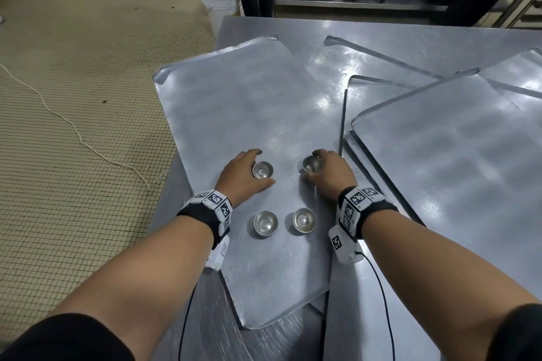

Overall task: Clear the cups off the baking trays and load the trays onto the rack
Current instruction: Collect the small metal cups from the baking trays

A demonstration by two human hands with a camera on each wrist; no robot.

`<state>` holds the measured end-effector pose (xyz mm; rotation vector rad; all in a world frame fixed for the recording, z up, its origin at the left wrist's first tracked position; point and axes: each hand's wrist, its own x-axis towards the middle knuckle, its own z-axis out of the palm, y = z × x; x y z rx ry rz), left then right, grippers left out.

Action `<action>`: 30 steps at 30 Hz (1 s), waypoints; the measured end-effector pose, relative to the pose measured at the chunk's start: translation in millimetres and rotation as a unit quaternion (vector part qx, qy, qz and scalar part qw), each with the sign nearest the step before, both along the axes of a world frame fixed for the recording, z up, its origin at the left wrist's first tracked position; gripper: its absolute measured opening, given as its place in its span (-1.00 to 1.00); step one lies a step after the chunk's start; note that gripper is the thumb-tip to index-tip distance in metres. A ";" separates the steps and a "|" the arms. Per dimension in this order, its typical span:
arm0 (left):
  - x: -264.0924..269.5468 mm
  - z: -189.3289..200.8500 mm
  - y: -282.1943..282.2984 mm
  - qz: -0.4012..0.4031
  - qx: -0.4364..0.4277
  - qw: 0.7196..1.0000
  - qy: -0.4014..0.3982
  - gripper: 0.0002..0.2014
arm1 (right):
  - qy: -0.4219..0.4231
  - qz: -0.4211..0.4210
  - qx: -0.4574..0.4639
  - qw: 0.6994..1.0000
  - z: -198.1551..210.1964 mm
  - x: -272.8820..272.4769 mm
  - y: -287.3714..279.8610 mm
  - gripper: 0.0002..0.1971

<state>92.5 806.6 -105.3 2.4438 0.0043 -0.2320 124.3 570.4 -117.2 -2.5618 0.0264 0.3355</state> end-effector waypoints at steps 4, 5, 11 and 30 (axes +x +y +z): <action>1.4 0.1 0.8 -0.015 0.020 1.000 0.011 -0.40 | -0.010 0.006 0.004 1.000 1.7 -6.0 1.2 -0.53; 1.1 0.8 1.0 -0.014 0.018 1.000 0.014 -0.43 | -0.011 0.008 0.005 1.000 2.4 -7.9 1.3 -0.56; -5.2 8.9 7.2 -0.006 -0.034 0.998 0.048 -0.53 | -0.006 -0.004 0.037 0.999 9.8 -21.0 2.1 -0.61; -80.5 19.2 6.1 -0.016 -0.136 0.990 0.036 -0.47 | -0.030 -0.024 0.172 0.984 27.4 -110.5 0.0 -0.48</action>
